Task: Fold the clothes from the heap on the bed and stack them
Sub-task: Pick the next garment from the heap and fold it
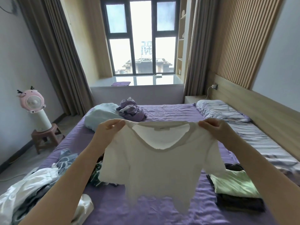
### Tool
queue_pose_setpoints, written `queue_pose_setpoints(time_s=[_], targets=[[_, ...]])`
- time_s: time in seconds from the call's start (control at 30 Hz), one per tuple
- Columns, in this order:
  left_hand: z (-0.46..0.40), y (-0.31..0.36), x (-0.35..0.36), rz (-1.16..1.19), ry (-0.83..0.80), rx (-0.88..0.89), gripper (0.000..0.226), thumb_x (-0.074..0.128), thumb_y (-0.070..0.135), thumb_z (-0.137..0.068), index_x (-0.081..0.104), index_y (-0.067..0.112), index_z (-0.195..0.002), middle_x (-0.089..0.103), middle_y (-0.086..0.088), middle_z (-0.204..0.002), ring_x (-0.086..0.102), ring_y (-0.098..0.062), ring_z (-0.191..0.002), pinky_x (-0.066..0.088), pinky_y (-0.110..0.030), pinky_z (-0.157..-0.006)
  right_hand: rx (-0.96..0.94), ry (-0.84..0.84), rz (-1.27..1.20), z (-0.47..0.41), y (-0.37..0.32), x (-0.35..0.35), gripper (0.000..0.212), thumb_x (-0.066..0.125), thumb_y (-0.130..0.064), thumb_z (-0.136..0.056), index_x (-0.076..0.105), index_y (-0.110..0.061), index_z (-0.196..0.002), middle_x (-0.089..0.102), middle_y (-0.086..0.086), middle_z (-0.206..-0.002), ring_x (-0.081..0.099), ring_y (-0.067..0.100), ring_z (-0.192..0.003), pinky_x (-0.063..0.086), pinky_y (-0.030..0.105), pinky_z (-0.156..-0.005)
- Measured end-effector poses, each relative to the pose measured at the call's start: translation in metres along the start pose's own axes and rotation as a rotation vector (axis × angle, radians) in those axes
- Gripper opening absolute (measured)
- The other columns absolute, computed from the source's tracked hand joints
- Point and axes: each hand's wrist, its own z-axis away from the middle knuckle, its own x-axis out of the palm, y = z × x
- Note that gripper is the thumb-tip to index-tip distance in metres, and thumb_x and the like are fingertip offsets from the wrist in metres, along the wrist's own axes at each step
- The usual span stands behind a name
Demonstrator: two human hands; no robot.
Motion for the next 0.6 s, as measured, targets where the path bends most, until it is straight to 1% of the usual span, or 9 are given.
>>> queue_pose_setpoints(time_s=[0.07,0.1,0.2,0.23,0.3,0.33,0.43,0.5,0.6], targets=[[-0.002,0.001,0.002,0.031,0.034,-0.013,0.011,0.066,0.017,-0.089,0.071,0.009,-0.096,0.066,-0.001,-0.078,0.057,-0.012,-0.068,0.049,-0.025,-0.067,-0.062,0.038,0.101,-0.002,0.0,0.0,0.019,0.065,-0.025,-0.088,0.069,-0.019,-0.07,0.059,-0.007,-0.058,0.049,0.0,-0.052,0.037,0.011,-0.048],[-0.003,0.0,0.003,0.03,0.055,-0.012,0.014,0.065,0.016,-0.089,0.071,0.007,-0.098,0.065,-0.001,-0.077,0.056,-0.012,-0.069,0.048,-0.025,-0.068,-0.092,0.05,0.17,-0.002,0.001,0.0,0.021,0.065,-0.028,-0.088,0.068,-0.021,-0.068,0.058,-0.008,-0.057,0.048,0.001,-0.052,0.036,0.013,-0.049],[-0.001,-0.007,0.007,-0.006,0.099,0.003,0.016,0.066,0.015,-0.089,0.071,0.005,-0.099,0.066,-0.001,-0.078,0.056,-0.011,-0.07,0.049,-0.018,-0.066,-0.148,0.093,0.313,0.0,0.003,0.003,0.028,0.063,-0.035,-0.088,0.064,-0.022,-0.063,0.052,-0.009,-0.051,0.045,0.003,-0.052,0.033,0.018,-0.051],[0.001,-0.009,0.007,-0.014,0.093,0.003,0.013,0.067,0.015,-0.088,0.072,0.007,-0.097,0.067,-0.002,-0.079,0.057,-0.013,-0.072,0.049,-0.02,-0.069,-0.162,0.111,0.33,0.002,0.003,0.003,0.029,0.062,-0.035,-0.088,0.064,-0.02,-0.064,0.052,-0.007,-0.052,0.045,0.005,-0.052,0.033,0.017,-0.051],[0.003,-0.012,0.006,-0.027,0.073,-0.002,0.004,0.069,0.016,-0.087,0.072,0.015,-0.088,0.069,-0.001,-0.078,0.06,-0.016,-0.075,0.049,-0.03,-0.075,-0.195,0.148,0.357,0.005,0.002,0.003,0.032,0.062,-0.034,-0.089,0.064,-0.014,-0.064,0.052,-0.002,-0.053,0.046,0.009,-0.053,0.034,0.015,-0.052],[0.003,-0.013,0.005,-0.049,0.071,0.008,0.003,0.07,0.018,-0.086,0.072,0.019,-0.083,0.069,0.001,-0.075,0.061,-0.014,-0.072,0.049,-0.03,-0.074,-0.206,0.167,0.358,0.008,0.002,0.002,0.033,0.061,-0.033,-0.09,0.063,-0.013,-0.065,0.052,-0.001,-0.053,0.046,0.01,-0.053,0.034,0.014,-0.053],[0.007,-0.016,0.001,-0.216,0.061,0.1,0.009,0.072,0.026,-0.085,0.068,0.027,-0.077,0.069,0.011,-0.066,0.059,0.002,-0.062,0.045,-0.012,-0.062,-0.216,0.189,0.323,0.017,0.004,-0.003,0.03,0.06,-0.03,-0.091,0.061,-0.012,-0.068,0.053,0.001,-0.057,0.046,0.009,-0.055,0.035,0.012,-0.055],[0.015,-0.019,-0.002,-0.336,0.023,0.147,0.01,0.069,0.03,-0.087,0.067,0.031,-0.077,0.069,0.018,-0.073,0.059,0.005,-0.067,0.043,-0.007,-0.064,-0.225,0.166,0.331,0.026,0.009,-0.007,0.026,0.059,-0.029,-0.092,0.062,-0.014,-0.07,0.055,-0.002,-0.058,0.048,0.005,-0.056,0.035,0.01,-0.056],[0.031,-0.021,-0.007,-0.482,-0.035,0.204,0.013,0.063,0.034,-0.09,0.065,0.039,-0.078,0.067,0.025,-0.08,0.058,0.008,-0.076,0.039,-0.004,-0.068,-0.238,0.068,0.354,0.039,0.021,-0.015,0.029,0.058,-0.029,-0.092,0.062,-0.012,-0.07,0.054,-0.003,-0.057,0.046,0.004,-0.053,0.034,0.013,-0.055]])
